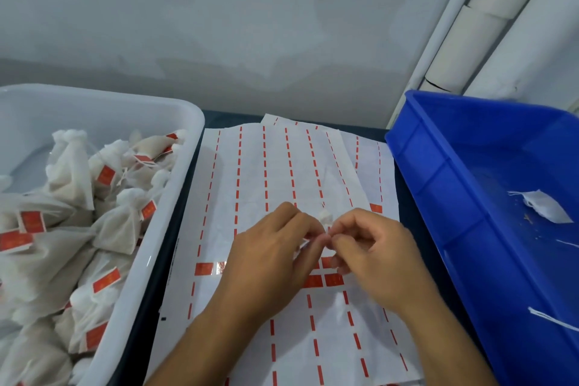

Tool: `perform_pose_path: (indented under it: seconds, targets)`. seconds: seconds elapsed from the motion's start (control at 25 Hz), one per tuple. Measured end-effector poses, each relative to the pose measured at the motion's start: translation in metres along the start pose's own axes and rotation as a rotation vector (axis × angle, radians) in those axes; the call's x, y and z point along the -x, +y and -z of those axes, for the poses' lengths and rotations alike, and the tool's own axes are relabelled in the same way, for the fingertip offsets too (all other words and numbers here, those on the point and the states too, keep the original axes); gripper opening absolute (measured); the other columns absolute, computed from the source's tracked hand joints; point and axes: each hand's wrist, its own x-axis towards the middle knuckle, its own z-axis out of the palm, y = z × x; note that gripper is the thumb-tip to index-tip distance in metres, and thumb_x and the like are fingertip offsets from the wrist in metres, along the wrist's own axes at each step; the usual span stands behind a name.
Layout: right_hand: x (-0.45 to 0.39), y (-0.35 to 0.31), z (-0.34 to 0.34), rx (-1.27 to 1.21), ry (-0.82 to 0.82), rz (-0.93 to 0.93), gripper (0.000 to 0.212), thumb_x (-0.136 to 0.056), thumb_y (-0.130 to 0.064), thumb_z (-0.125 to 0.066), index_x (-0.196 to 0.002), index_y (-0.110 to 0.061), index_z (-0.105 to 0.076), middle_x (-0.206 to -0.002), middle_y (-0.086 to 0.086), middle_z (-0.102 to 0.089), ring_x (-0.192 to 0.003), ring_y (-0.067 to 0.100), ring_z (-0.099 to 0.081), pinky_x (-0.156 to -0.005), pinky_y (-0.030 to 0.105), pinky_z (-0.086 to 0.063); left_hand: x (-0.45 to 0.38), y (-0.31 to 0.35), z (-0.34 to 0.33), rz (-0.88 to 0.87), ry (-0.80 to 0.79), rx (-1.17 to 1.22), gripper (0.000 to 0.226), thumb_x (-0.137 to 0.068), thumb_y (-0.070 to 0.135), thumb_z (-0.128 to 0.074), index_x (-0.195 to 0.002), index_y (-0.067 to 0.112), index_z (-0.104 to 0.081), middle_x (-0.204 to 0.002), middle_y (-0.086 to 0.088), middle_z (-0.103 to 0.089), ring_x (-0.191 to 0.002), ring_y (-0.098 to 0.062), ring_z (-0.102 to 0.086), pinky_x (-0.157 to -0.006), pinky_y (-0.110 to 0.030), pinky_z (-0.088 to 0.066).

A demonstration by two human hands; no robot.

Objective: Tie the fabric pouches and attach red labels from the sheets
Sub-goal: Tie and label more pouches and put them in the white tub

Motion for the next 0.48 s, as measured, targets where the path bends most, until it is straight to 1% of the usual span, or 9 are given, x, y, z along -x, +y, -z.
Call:
perform_pose_path:
  seconds: [0.04,0.08,0.16,0.24,0.28,0.36,0.44,0.48]
  targets:
    - [0.000,0.004,-0.001,-0.041,0.086,-0.017,0.015,-0.096,-0.024,-0.070,-0.083,-0.033,-0.069,-0.076,-0.018,-0.073,-0.069,0.007,-0.074,-0.059,0.018,-0.059,-0.001,0.001,-0.001,0.059,0.025,0.028,0.019,-0.098,0.048,-0.054,-0.104,0.035,-0.067,-0.103,0.013,-0.067,-0.081,-0.005,-0.060,-0.072,-0.020,-0.057]
    - [-0.001,0.007,-0.001,-0.076,0.181,-0.039,0.013,-0.095,-0.027,-0.071,-0.083,-0.032,-0.069,-0.074,-0.017,-0.073,-0.067,0.007,-0.074,-0.056,0.016,-0.058,-0.004,0.002,-0.003,0.143,0.025,0.039,0.017,-0.099,0.047,-0.054,-0.113,0.041,-0.063,-0.112,0.015,-0.066,-0.091,-0.005,-0.060,-0.081,-0.022,-0.057]
    - [-0.003,0.010,0.001,-0.129,0.339,-0.086,0.009,-0.093,-0.033,-0.072,-0.085,-0.032,-0.068,-0.075,-0.018,-0.073,-0.066,0.006,-0.074,-0.053,0.016,-0.057,-0.013,0.004,-0.008,0.273,-0.062,-0.050,0.035,-0.100,0.049,-0.053,-0.134,0.048,-0.047,-0.133,0.015,-0.060,-0.116,-0.009,-0.056,-0.101,-0.032,-0.050]
    - [-0.003,0.013,0.001,-0.170,0.421,-0.099,0.007,-0.092,-0.034,-0.073,-0.088,-0.033,-0.067,-0.078,-0.018,-0.073,-0.068,0.005,-0.074,-0.053,0.016,-0.057,-0.020,0.006,-0.016,0.284,-0.203,-0.184,0.051,-0.098,0.056,-0.052,-0.145,0.049,-0.032,-0.145,0.013,-0.053,-0.130,-0.013,-0.048,-0.112,-0.037,-0.042]
    - [-0.004,0.013,0.001,-0.191,0.451,-0.091,0.007,-0.092,-0.033,-0.073,-0.090,-0.033,-0.067,-0.080,-0.017,-0.073,-0.068,0.005,-0.074,-0.053,0.015,-0.056,-0.025,0.009,-0.020,0.266,-0.241,-0.234,0.056,-0.097,0.060,-0.052,-0.147,0.049,-0.029,-0.147,0.012,-0.052,-0.132,-0.015,-0.047,-0.114,-0.039,-0.039]
    - [-0.006,0.013,0.003,-0.243,0.511,-0.079,0.007,-0.092,-0.028,-0.074,-0.092,-0.030,-0.067,-0.081,-0.013,-0.074,-0.068,0.007,-0.074,-0.054,0.014,-0.055,-0.038,0.014,-0.028,0.218,-0.267,-0.305,0.057,-0.095,0.060,-0.056,-0.145,0.046,-0.033,-0.144,0.010,-0.054,-0.130,-0.018,-0.050,-0.114,-0.041,-0.039]
    - [-0.007,0.015,0.005,-0.286,0.543,-0.084,0.007,-0.093,-0.024,-0.074,-0.094,-0.026,-0.068,-0.082,-0.010,-0.074,-0.068,0.009,-0.074,-0.054,0.016,-0.056,-0.048,0.019,-0.032,0.188,-0.256,-0.322,0.045,-0.098,0.051,-0.058,-0.139,0.042,-0.042,-0.134,0.008,-0.063,-0.114,-0.017,-0.058,-0.106,-0.039,-0.046]
    - [-0.007,0.015,0.007,-0.294,0.544,-0.089,0.006,-0.093,-0.023,-0.074,-0.094,-0.025,-0.068,-0.082,-0.008,-0.074,-0.068,0.011,-0.074,-0.055,0.017,-0.057,-0.050,0.020,-0.032,0.182,-0.240,-0.298,0.037,-0.100,0.045,-0.057,-0.135,0.041,-0.047,-0.128,0.008,-0.066,-0.102,-0.015,-0.059,-0.098,-0.035,-0.050]
